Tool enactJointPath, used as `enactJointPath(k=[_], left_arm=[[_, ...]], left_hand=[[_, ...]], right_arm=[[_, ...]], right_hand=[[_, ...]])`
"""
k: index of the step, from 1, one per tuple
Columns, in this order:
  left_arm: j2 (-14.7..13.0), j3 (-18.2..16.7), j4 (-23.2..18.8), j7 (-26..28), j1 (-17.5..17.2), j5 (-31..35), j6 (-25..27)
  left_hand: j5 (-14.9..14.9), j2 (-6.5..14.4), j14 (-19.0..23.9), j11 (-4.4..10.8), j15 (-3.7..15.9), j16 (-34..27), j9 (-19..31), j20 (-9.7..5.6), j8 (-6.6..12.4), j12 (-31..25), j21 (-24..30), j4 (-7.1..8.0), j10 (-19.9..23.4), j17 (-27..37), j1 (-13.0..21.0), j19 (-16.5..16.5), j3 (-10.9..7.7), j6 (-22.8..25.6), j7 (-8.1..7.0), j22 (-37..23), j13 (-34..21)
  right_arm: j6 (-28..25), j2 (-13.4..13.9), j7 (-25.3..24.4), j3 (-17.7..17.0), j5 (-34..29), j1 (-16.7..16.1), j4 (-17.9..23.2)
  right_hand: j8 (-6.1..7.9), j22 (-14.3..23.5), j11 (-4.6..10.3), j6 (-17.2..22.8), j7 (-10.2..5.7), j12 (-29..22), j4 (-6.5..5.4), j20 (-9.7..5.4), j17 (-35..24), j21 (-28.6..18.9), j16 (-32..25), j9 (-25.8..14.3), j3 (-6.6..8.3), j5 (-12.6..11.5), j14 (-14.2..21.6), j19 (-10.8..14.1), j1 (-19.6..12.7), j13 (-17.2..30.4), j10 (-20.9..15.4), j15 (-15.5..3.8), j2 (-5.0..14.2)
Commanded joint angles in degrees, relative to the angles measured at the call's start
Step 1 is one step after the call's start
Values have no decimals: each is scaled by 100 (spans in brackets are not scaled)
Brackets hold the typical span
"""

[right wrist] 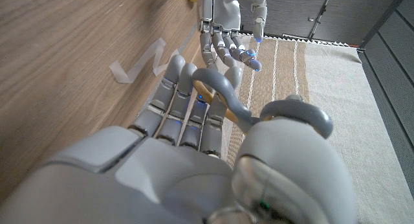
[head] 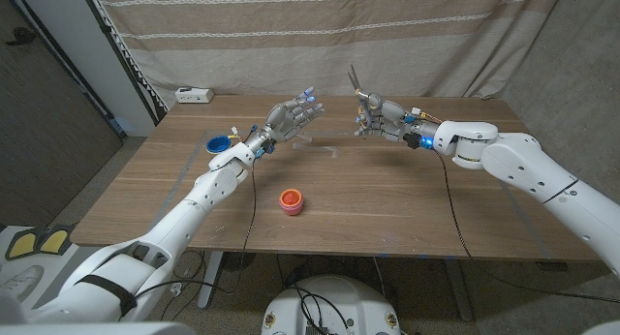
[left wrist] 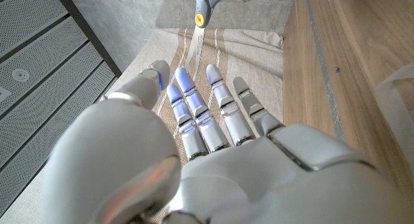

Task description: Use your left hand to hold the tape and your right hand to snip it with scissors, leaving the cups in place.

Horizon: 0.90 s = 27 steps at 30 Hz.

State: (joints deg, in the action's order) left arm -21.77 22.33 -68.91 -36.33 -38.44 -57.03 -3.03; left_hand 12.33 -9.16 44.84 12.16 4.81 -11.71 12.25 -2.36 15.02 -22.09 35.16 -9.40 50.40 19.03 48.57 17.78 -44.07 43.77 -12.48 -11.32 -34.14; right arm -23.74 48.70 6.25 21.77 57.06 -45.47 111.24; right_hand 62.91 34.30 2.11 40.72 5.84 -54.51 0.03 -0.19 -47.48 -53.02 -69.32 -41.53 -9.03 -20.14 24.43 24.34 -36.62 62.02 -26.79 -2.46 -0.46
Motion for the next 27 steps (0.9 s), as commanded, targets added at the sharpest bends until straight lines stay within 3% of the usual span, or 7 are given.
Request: enactJointPath(k=[1, 7, 15, 27], left_arm=[[39, -28, 63, 32, -13, 18, -57], [40, -46, 72, 56, -20, 23, -75], [51, -58, 95, 48, -21, 25, -103], [8, -47, 89, 98, 46, 163, -227]], left_hand=[[-5, -14, 56, 3, 821, -20, 4, -503, -23, -48, -8, 0, 1, 15, 62, 33, -46, -22, -8, -26, -21], [-7, -11, 59, 3, 826, -20, 4, -506, -28, -57, -9, -1, 1, 17, 66, 32, -60, -18, -7, -27, -28], [-11, -16, 60, 3, 822, -18, 4, -504, -34, -70, -11, -1, 0, 19, 62, 33, -75, -7, -7, -27, -39], [-19, -35, 49, 3, 815, -9, 6, -498, -44, -89, -16, 2, -4, 19, 43, 29, -92, 6, -7, -28, -54]], right_arm=[[24, -19, 58, 23, -49, 48, -57], [48, -25, 42, 19, -76, 36, -53], [83, -32, 16, 3, -95, 10, -33], [87, -34, 1, -28, -51, -26, -23]], right_hand=[[-79, -27, -63, -8, 56, -2590, -13, 33, 23, -37, -52, 90, -83, -57, -46, -21, 118, -42, -7, -382, -23], [-245, -102, -156, 32, 166, -2655, -91, 67, 73, -41, -52, 324, -201, -71, -32, -10, 352, -1, -30, -323, -91], [-507, -205, -159, 38, 216, -2643, -115, 76, 121, -44, -75, 642, -262, -116, -19, -2, 469, -107, -63, -297, -86], [-584, -302, -152, 90, 220, -2696, -58, 76, 164, -53, -111, 712, -248, -173, -13, 4, 407, -115, -89, -318, -30]])
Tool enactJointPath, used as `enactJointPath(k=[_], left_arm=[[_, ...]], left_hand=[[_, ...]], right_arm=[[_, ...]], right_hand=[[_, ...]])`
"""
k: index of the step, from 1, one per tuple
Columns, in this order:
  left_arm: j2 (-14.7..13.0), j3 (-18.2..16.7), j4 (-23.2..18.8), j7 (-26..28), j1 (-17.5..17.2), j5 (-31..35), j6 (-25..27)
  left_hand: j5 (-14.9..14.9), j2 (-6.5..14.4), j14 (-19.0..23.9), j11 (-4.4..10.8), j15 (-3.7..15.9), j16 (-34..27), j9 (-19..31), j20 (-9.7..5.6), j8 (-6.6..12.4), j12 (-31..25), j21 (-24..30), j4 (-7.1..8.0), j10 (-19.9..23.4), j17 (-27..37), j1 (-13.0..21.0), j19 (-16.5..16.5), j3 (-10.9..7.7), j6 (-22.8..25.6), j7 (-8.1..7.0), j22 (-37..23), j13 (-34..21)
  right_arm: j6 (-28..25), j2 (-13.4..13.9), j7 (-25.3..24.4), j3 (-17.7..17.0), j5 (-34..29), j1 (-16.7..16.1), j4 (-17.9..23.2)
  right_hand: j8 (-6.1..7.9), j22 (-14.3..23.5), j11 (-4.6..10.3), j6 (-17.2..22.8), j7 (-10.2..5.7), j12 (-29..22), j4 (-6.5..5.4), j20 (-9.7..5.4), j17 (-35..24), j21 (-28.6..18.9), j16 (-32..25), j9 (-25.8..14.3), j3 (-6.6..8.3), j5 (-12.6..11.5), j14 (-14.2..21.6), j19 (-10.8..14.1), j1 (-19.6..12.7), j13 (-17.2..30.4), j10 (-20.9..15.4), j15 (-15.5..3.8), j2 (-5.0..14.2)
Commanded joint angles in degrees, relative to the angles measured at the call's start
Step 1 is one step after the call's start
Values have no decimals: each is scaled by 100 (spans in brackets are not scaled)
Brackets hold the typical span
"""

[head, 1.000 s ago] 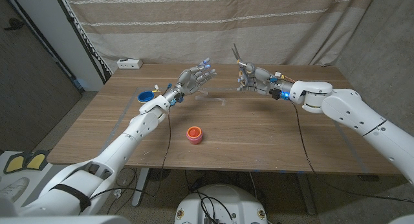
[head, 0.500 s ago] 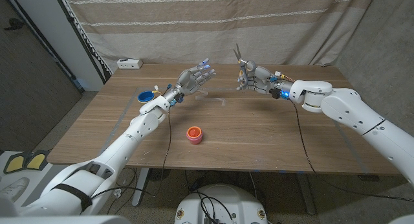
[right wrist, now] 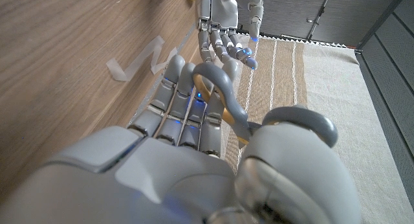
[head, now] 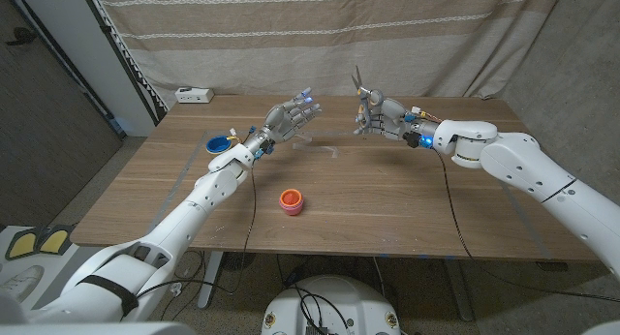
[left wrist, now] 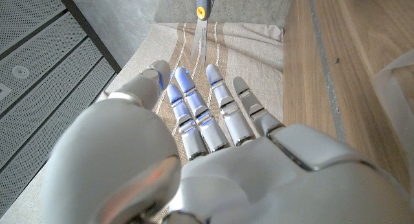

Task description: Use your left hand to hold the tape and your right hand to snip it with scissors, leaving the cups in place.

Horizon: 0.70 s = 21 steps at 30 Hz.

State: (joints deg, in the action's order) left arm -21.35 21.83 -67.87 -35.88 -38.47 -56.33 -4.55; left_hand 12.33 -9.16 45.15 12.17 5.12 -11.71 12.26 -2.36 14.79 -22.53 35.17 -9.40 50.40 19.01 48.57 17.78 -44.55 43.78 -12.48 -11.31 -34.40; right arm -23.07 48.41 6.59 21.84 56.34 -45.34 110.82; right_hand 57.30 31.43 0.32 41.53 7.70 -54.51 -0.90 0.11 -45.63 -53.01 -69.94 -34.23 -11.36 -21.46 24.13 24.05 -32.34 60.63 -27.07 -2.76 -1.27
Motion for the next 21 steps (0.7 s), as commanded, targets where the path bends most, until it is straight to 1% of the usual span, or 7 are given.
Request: enactJointPath(k=[1, 5, 7, 10, 12, 14, 21], left_arm=[[-39, 4, -29, 70, 41, 90, -60], [-64, 14, -94, 156, 10, 133, -73], [-117, 34, -190, 281, -22, 264, -165], [-144, 39, -324, 512, -103, 424, -351], [-162, 49, -373, 604, -125, 498, -433], [-198, 82, -352, 614, -82, 654, -606], [-227, 129, -302, 617, -25, 705, -658]], left_hand=[[-19, -35, 19, 3, 782, -9, 5, -495, -22, -46, -17, 3, -5, 20, 40, 27, -45, 6, -7, -28, -29], [-22, -44, 13, 3, 783, -5, 5, -494, -28, -38, -18, 3, -30, 21, 31, 29, -50, 6, -6, -29, -24], [-38, -47, -29, 11, 795, 9, 60, -487, 108, -15, -27, 17, -112, 23, -24, 18, -62, 341, 33, -31, -4], [-45, -61, -47, 14, 792, 10, 63, -486, 146, -2, -31, 7, -143, 27, -40, 16, -71, 461, 28, -32, 12], [-42, -58, -89, 18, 776, -6, 28, -486, -122, 272, -36, -12, -507, 46, -60, 18, -126, -121, -6, -37, 210], [-43, -77, -141, 18, 764, 8, 48, -469, -143, 364, -38, -17, -638, 41, -73, 18, -135, -205, -14, -38, 267], [-48, -97, -190, 21, 743, 21, 62, -438, -138, 366, -49, -6, -636, 35, -118, -8, -124, -219, -14, -37, 263]], right_arm=[[42, 1, -29, -33, -4, -45, 22], [33, 12, -18, -43, 9, -45, 22], [31, 14, -25, -34, -8, -36, 21], [27, 6, -4, -23, -7, -20, 0], [16, 6, 2, -17, -7, -11, -2], [31, -6, 40, -7, -8, 0, -24], [15, -6, -21, -18, -12, -13, -9]], right_hand=[[-36, -24, 27, 16, 28, -2693, 39, 44, -4, -55, -47, -2, -16, -45, 25, 35, -23, 9, -69, -283, 54], [-53, -48, 26, 27, 26, -2707, 50, 37, 21, -62, -47, 9, -16, -55, 28, 49, -32, 14, -58, -289, 65], [-53, -58, 40, 30, 32, -2698, 55, 33, 10, -62, -55, 3, -15, -60, 13, 46, -37, -10, -63, -289, 71], [-73, -80, 33, 7, 22, -2716, 66, 33, 41, -65, -51, 1, -14, -70, 22, 46, -45, -5, -62, -290, 83], [-79, -97, 45, -11, 27, -2725, 79, 28, 40, -67, -59, -16, -8, -79, 15, 44, -63, -4, -53, -292, 96], [-81, -110, 46, -5, 25, -2721, 104, 26, 28, -71, -74, -20, 7, -90, 9, 48, -108, -24, -55, -295, 109], [-102, -150, 37, 1, 17, -2725, 150, 18, 81, -80, -67, -18, 25, -110, 5, 49, -177, -60, -54, -288, 131]])
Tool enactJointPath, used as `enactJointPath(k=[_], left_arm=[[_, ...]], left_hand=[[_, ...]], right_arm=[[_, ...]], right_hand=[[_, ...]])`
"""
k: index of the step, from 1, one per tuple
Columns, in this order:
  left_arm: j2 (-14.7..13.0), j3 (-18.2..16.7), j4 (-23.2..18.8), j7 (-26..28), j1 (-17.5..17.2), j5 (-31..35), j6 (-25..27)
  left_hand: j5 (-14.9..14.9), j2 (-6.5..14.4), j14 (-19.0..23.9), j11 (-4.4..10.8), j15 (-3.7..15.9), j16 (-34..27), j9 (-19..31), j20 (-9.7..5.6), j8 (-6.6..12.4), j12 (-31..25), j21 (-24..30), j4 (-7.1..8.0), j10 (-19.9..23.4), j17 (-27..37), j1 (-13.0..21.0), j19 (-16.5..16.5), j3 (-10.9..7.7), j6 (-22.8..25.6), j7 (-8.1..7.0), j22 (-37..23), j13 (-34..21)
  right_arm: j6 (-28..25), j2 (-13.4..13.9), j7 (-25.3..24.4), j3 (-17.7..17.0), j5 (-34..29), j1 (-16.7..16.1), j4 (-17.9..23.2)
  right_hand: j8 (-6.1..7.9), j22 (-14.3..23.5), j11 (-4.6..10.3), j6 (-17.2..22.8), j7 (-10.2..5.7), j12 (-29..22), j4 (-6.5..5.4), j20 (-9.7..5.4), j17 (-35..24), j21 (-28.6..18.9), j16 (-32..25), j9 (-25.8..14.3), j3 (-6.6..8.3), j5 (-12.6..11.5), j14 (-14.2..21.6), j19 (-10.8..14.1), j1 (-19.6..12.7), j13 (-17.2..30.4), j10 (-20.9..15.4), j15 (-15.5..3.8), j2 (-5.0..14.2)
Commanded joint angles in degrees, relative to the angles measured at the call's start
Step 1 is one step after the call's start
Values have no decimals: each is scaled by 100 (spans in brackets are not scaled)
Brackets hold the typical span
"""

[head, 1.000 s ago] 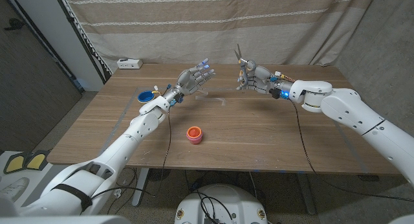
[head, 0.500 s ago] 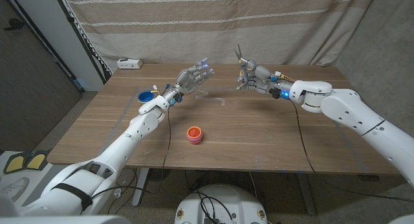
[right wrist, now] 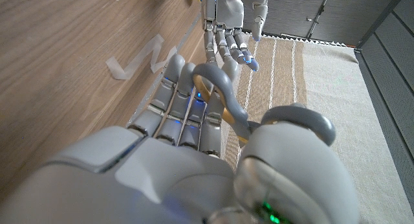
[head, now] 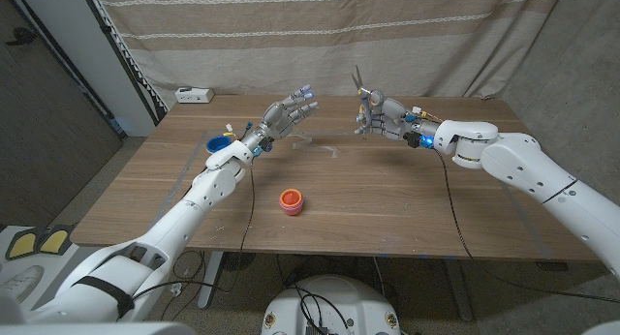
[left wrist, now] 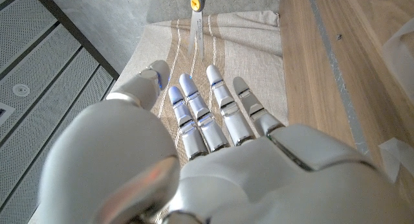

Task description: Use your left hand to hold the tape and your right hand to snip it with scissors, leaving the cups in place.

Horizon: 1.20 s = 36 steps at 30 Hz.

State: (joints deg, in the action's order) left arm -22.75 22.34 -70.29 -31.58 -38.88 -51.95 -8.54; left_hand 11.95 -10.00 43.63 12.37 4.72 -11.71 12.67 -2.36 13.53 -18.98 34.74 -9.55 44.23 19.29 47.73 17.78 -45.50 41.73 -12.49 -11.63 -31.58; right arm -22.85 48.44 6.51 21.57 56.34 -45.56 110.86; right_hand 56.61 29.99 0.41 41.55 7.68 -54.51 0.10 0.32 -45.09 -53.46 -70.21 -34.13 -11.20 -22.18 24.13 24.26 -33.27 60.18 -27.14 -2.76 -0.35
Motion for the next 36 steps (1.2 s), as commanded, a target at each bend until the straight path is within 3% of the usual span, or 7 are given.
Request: enactJointPath(k=[1, 6, 12, 27, 36], left_arm=[[-96, 90, -62, 207, 18, 297, -278], [-192, 156, -144, 354, -19, 506, -383], [-358, 238, -281, 684, -57, 934, -624], [-520, 292, -426, 1098, -73, 1408, -1054], [-672, 302, -492, 1250, -47, 1550, -1013]], left_hand=[[-10, -13, -42, 0, 783, 22, 22, -435, -11, 12, -6, 10, -19, 6, -37, -8, -28, -16, -13, -6, -19], [-13, -27, -69, 0, 778, 28, 29, -431, -8, 14, -8, 14, -21, 3, -65, -11, -19, -19, -13, -5, -21], [-11, -65, -208, 1, 777, 44, 21, -387, -132, 54, -36, 14, -79, -12, -207, -63, 34, -361, -8, -3, -22], [7, -47, -240, -4, 786, 12, 58, -360, -124, 24, -52, 16, -25, -8, -313, -69, 66, -461, -10, 2, -37], [20, -56, -757, -4, 772, 87, 81, -289, -138, 415, -94, -17, -389, -127, -460, -98, 202, -708, -19, 15, 234]], right_arm=[[-11, -3, -26, 2, -11, 2, -4], [-11, 10, -45, -24, 3, -16, -4], [25, 16, -4, -25, -19, -10, -11], [84, 32, -31, -66, -41, -38, 36], [70, 55, 5, -69, -23, -41, 41]], right_hand=[[-34, -13, 26, -7, 19, -2740, 58, -6, 39, -35, -40, -35, 11, -41, 13, 21, -94, 5, -39, -299, 43], [-57, -42, 51, 2, 15, -2736, 81, -19, 66, -43, -42, -18, 16, -52, 5, 23, -123, -21, -24, -305, 56], [-84, -77, 55, 28, 4, -2741, 105, -12, 85, -54, -60, 10, 19, -63, 18, 27, -149, -61, -45, -305, 69], [-129, -133, 52, 19, 16, -2765, 134, -24, 109, -76, -82, 22, 17, -76, 11, 34, -171, -102, -65, -310, 89], [-176, -163, 69, 33, 17, -2763, 154, -23, 121, -87, -94, 77, 19, -84, 6, 27, -192, -147, -70, -324, 101]])
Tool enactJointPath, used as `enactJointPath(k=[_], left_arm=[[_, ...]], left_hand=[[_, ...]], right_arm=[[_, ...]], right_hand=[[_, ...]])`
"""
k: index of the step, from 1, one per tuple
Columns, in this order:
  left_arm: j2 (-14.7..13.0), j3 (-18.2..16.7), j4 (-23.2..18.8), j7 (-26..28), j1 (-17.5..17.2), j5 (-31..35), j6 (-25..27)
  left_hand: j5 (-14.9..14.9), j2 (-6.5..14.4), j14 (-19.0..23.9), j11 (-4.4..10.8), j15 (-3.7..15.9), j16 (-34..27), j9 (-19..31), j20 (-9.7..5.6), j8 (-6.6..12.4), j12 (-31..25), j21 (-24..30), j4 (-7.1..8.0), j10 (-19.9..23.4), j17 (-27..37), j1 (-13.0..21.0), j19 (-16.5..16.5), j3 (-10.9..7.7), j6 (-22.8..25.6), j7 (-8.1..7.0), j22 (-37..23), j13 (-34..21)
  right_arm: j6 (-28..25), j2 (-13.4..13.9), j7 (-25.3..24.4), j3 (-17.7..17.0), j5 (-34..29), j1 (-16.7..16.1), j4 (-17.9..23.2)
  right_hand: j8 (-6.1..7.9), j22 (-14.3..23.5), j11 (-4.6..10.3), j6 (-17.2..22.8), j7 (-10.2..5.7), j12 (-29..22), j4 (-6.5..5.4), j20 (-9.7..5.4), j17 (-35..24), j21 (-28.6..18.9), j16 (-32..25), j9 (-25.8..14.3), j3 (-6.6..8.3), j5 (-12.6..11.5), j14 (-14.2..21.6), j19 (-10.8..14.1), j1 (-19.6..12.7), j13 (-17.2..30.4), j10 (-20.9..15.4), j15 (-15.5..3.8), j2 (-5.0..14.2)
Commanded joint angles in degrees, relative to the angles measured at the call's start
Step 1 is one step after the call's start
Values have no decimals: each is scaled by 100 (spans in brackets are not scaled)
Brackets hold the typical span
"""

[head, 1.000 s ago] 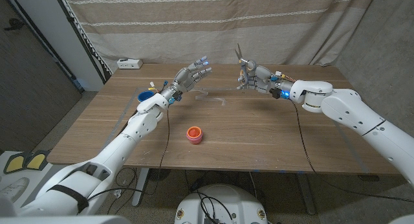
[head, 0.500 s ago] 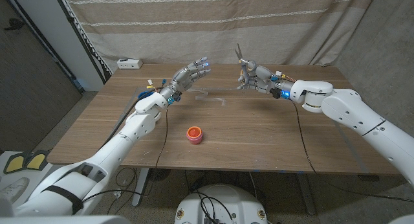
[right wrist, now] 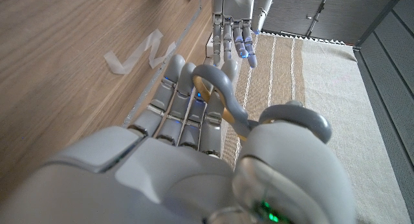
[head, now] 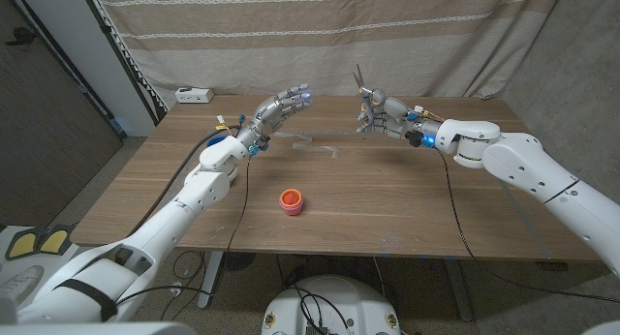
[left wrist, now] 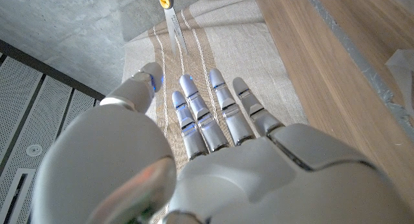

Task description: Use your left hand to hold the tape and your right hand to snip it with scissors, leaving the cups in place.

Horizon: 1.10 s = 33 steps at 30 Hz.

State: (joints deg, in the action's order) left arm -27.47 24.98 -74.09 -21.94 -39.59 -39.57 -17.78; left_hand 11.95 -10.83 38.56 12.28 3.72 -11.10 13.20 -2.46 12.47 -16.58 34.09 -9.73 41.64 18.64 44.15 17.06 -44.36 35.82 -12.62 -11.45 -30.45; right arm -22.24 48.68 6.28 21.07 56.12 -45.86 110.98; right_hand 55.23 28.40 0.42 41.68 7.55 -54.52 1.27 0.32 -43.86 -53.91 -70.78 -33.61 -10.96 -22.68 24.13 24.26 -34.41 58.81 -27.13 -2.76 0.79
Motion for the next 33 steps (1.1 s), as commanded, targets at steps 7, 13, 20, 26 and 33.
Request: enactJointPath(k=[7, 13, 20, 26, 33], left_arm=[[-423, 81, -312, 673, 0, 742, -61], [-461, 123, -260, 472, 81, 608, 107], [-579, 176, -350, 650, 119, 890, 116], [-662, 201, -427, 800, 111, 1079, 128], [-731, 226, -502, 1034, 88, 1327, 126]], left_hand=[[16, 39, -297, 4, 859, 9, 42, -275, 25, 246, -43, 13, -183, -92, -137, -34, 115, -22, -2, 2, 182], [4, 15, -367, -3, 856, 0, 36, -279, 27, 353, -69, 22, -321, -128, -217, -70, 179, -16, -3, 5, 258], [-7, 15, -485, -5, 852, 1, 19, -259, -19, 427, -99, 26, -399, -165, -295, -119, 248, -125, -4, 4, 334], [-12, 14, -556, -5, 849, 8, 14, -224, -30, 463, -117, 24, -463, -184, -326, -153, 281, -157, -5, 4, 368], [-13, 20, -594, -3, 848, 7, 10, -211, -34, 477, -130, 25, -486, -195, -346, -177, 300, -175, -5, 3, 389]], right_arm=[[6, 66, 31, -51, 32, -52, 53], [-12, 67, 38, -48, 40, -25, 43], [-35, 51, 56, -27, 35, 25, 6], [-18, 31, 78, -14, 24, 38, -26], [-10, 34, 64, -17, 11, 28, -21]], right_hand=[[-66, -32, 43, 31, 31, -2781, 47, -25, -11, -57, -65, 46, -12, -38, 8, 33, -79, -13, -57, -307, -6], [-99, -67, 28, 38, 22, -2792, 60, -21, 19, -74, -71, 66, -22, -43, 16, 35, -79, -65, -93, -312, -3], [-108, -98, 42, 46, 21, -2821, 68, -21, 33, -88, -88, 51, -24, -48, 28, 33, -79, -65, -88, -316, 13], [-123, -124, 33, 58, 14, -2838, 76, -23, 58, -102, -93, 52, -31, -50, 37, 31, -77, -78, -90, -326, 18], [-150, -161, 43, 58, 18, -2854, 87, -29, 49, -120, -122, 52, -39, -52, 24, 26, -75, -103, -84, -331, 27]])
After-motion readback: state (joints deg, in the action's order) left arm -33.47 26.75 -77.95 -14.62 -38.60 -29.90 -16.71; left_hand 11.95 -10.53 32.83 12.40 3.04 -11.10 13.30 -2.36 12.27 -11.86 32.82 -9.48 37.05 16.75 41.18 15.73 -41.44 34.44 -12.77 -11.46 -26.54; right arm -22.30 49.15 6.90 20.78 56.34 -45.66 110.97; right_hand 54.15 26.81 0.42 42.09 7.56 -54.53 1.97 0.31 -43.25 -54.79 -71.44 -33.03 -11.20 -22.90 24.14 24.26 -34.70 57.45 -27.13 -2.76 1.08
